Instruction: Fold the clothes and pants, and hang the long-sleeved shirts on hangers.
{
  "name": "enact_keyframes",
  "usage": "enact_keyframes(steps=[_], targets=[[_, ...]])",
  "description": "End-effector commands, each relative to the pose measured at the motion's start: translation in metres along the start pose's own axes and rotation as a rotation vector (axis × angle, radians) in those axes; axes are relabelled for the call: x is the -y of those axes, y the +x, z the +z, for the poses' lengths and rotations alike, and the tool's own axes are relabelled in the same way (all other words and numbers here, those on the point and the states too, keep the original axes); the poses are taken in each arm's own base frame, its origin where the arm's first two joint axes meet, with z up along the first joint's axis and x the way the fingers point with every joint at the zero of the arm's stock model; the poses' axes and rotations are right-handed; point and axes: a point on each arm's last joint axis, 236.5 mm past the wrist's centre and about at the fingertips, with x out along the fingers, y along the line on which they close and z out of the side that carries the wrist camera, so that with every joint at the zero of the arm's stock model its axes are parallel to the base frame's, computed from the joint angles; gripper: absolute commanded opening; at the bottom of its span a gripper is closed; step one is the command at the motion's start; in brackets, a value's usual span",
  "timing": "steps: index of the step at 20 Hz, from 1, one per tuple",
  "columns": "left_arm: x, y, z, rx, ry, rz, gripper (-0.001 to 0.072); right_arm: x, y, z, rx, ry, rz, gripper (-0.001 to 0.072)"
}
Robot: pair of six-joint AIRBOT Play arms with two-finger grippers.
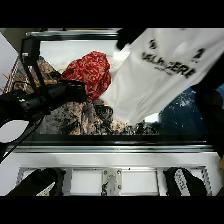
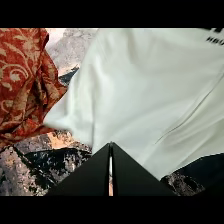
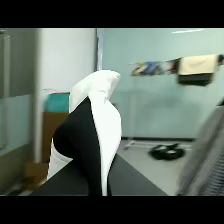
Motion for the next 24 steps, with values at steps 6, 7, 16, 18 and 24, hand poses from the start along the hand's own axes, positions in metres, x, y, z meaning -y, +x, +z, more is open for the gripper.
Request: enact_keyframes(steps=[6,7,16,18,24], targets=[[0.000,0.040,-0.002,-0.007,0.047,0.002,0.0017,0.160,-0.094,0.117,0.025,-0.445,-0.832,0.0015],[0.000,0.041,-0.001,-0.003,0.049,0.001,0.0017,0.167,-0.100,0.130,0.031,-0.487,-0.887,0.0015],[0.001,0.043,0.001,0.005,0.098,-0.002,0.0016,0.156,-0.118,0.224,0.146,-0.699,-1.059,0.0015],[0.001,0.043,0.000,0.004,0.097,-0.002,0.0017,0.146,-0.119,0.234,0.170,-0.708,-1.054,0.0015],[0.001,0.043,0.000,0.004,0.097,-0.002,0.0016,0.138,-0.121,0.240,0.187,-0.713,-1.053,0.0015]])
